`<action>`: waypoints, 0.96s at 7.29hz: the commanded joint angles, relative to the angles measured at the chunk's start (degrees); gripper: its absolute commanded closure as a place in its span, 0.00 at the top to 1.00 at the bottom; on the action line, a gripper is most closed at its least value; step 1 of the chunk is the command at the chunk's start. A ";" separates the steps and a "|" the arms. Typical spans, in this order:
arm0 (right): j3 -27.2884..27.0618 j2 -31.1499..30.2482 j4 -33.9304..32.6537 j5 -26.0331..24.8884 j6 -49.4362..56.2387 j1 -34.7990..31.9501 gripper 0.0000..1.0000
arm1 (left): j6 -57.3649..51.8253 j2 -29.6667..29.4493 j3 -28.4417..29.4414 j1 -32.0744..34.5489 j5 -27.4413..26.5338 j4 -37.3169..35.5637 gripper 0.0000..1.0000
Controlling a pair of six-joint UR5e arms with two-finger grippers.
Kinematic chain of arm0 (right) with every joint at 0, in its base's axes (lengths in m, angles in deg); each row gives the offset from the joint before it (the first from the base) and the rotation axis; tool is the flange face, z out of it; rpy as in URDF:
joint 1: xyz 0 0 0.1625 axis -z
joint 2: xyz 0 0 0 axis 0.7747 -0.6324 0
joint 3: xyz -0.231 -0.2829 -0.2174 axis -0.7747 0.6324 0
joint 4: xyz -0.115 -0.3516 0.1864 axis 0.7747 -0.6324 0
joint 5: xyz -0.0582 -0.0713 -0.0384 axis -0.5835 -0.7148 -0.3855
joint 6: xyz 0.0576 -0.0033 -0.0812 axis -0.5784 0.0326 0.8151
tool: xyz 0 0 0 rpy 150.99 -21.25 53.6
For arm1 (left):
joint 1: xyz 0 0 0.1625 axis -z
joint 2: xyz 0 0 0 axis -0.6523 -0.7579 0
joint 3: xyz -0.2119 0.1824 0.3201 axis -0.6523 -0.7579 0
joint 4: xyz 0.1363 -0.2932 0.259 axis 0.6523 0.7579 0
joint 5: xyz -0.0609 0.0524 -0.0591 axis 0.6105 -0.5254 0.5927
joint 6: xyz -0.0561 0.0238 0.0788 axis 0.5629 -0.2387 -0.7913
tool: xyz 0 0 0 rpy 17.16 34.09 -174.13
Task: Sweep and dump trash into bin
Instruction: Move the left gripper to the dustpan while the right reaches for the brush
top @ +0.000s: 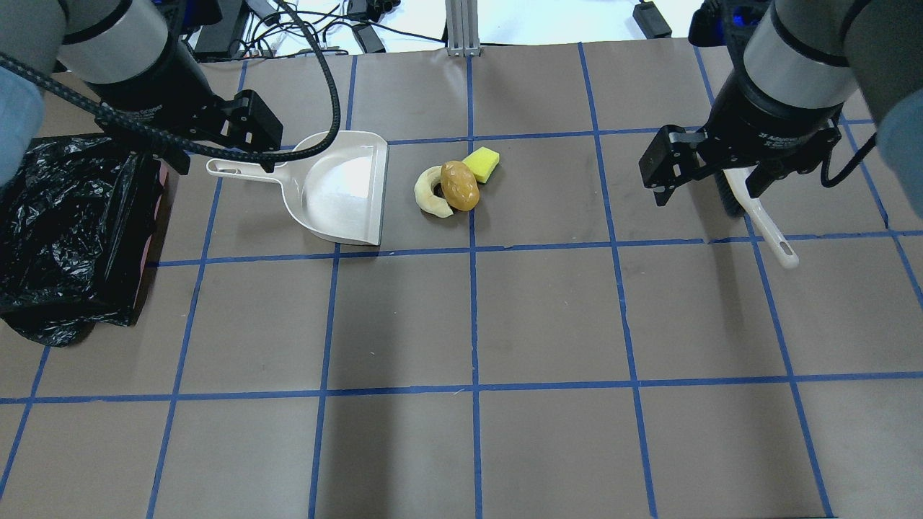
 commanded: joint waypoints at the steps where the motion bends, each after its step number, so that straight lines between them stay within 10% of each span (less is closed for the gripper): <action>1: 0.00 0.07 1.02 -0.04 -0.30 0.00 1.00 | -4.60 -0.02 -0.51 -0.43 0.22 -0.52 1.00; 7: -0.18 0.16 0.68 -1.10 4.15 2.71 1.00 | -33.30 -1.42 -0.42 -6.55 0.21 -0.09 1.00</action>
